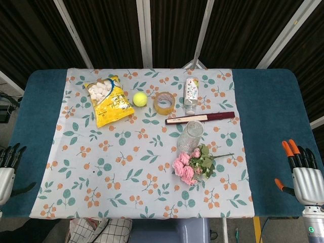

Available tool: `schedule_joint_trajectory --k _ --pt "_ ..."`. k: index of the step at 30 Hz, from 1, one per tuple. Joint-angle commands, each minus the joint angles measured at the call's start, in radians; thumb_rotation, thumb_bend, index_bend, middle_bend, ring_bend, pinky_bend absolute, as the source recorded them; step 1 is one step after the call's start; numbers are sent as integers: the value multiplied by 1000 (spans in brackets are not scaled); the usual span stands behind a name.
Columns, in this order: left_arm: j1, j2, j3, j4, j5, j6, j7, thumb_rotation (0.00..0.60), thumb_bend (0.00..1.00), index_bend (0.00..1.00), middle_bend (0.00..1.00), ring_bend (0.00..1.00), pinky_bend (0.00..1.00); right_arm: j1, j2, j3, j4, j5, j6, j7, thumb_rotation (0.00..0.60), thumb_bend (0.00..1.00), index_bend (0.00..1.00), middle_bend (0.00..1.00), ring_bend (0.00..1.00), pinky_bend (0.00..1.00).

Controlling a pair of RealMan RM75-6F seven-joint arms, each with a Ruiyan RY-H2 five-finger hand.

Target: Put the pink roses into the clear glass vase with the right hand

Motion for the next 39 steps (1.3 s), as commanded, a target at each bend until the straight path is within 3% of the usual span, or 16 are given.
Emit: schedule_joint_trajectory --k 1,17,26,39 --pt "0 0 0 0 1 0 0 600 0 0 0 0 0 0 0 0 0 0 -1 0 600 222 0 0 0 0" --pt "-1 0 -3 9 5 5 -8 600 0 0 0 0 0 22 7 -15 -43 -66 -11 52 600 221 0 0 0 0" --pt "-4 -6 4 42 53 27 -5 600 0 0 0 0 0 106 -19 -30 -127 -70 -166 -32 600 222 0 0 0 0" --pt "-11 14 14 39 58 3 -63 600 0 0 0 0 0 243 -172 37 -152 88 -357 -191 600 221 0 7 3 0"
